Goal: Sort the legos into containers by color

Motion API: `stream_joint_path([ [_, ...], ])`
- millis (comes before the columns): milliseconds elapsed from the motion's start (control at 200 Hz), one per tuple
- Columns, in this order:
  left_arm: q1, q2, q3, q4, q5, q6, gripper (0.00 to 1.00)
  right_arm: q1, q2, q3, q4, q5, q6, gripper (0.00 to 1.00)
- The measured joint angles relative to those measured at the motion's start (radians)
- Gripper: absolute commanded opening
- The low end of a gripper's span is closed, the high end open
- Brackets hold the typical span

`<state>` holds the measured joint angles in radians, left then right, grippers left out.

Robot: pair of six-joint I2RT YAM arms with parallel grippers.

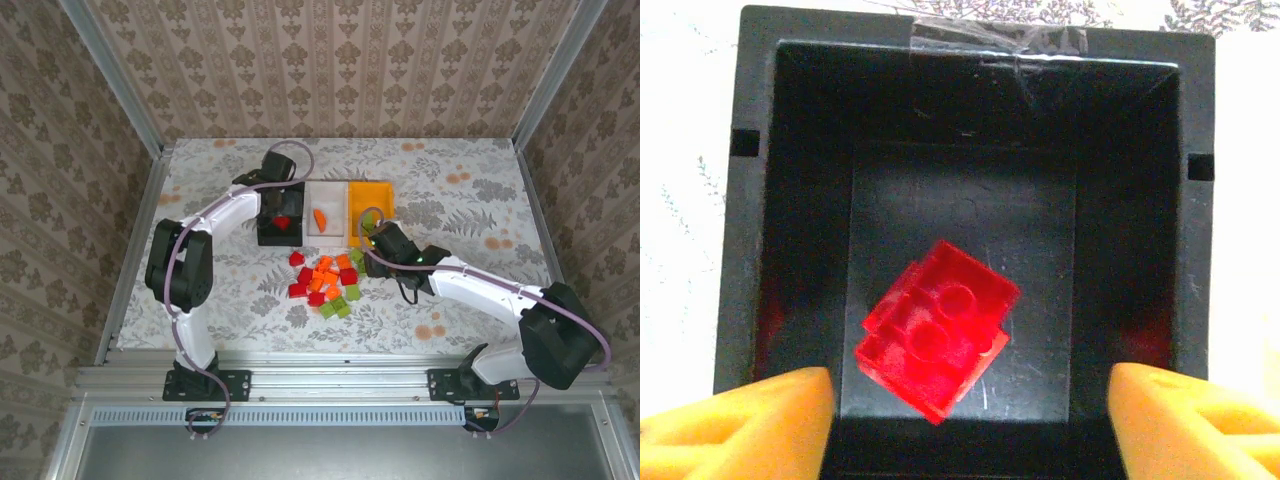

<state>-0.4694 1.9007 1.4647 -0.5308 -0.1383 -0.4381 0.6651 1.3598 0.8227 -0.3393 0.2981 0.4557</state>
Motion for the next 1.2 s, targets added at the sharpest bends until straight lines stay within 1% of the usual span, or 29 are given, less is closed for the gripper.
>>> stream_joint_path([
  [30, 0.0, -0.004, 0.003, -0.001, 0.012, 0.001, 0.89, 0.0, -0.007, 0.0, 0.0, -0.002, 0.0, 0.61],
  [60, -0.001, -0.01, 0.003, 0.0, 0.024, 0.0, 0.91, 0.0, -0.013, 0.0, 0.0, -0.005, 0.0, 0.61],
  [140, -0.008, -0.05, -0.011, 0.004, 0.056, 0.003, 0.91, 0.0, -0.03, 0.0, 0.0, -0.011, 0.0, 0.61],
  [190, -0.02, -0.108, -0.048, 0.016, 0.075, 0.003, 0.91, 0.0, -0.039, 0.0, 0.0, -0.013, 0.001, 0.61],
  [305, -0.072, -0.304, -0.21, 0.068, 0.119, -0.007, 0.89, 0.007, -0.056, -0.01, -0.001, -0.017, 0.01, 0.6],
  [375, -0.125, -0.418, -0.335, 0.11, 0.146, -0.015, 0.88, 0.018, -0.065, -0.023, -0.001, -0.017, 0.019, 0.6],
  [495, -0.237, -0.521, -0.552, 0.166, 0.174, -0.026, 0.89, 0.034, -0.069, -0.048, -0.005, -0.018, 0.029, 0.6],
  [585, -0.299, -0.533, -0.667, 0.164, 0.183, -0.042, 0.9, 0.036, -0.069, -0.061, -0.007, -0.021, 0.042, 0.6],
  [675, -0.319, -0.533, -0.718, 0.157, 0.172, -0.097, 0.9, 0.037, -0.069, -0.066, -0.007, -0.021, 0.049, 0.6],
  [850, -0.352, -0.531, -0.757, 0.201, 0.092, -0.267, 0.87, 0.045, -0.069, -0.066, -0.007, -0.021, 0.057, 0.6],
  [920, -0.37, -0.511, -0.763, 0.208, 0.066, -0.316, 0.84, 0.047, -0.069, -0.066, -0.007, -0.021, 0.062, 0.6],
  [1020, -0.382, -0.461, -0.762, 0.222, 0.041, -0.365, 0.78, 0.049, -0.069, -0.066, -0.007, -0.021, 0.068, 0.6],
  [1090, -0.387, -0.454, -0.753, 0.239, 0.018, -0.385, 0.75, 0.05, -0.069, -0.066, -0.007, -0.021, 0.069, 0.6],
  [1200, -0.386, -0.443, -0.759, 0.241, -0.021, -0.406, 0.72, 0.05, -0.071, -0.068, -0.008, -0.021, 0.069, 0.6],
])
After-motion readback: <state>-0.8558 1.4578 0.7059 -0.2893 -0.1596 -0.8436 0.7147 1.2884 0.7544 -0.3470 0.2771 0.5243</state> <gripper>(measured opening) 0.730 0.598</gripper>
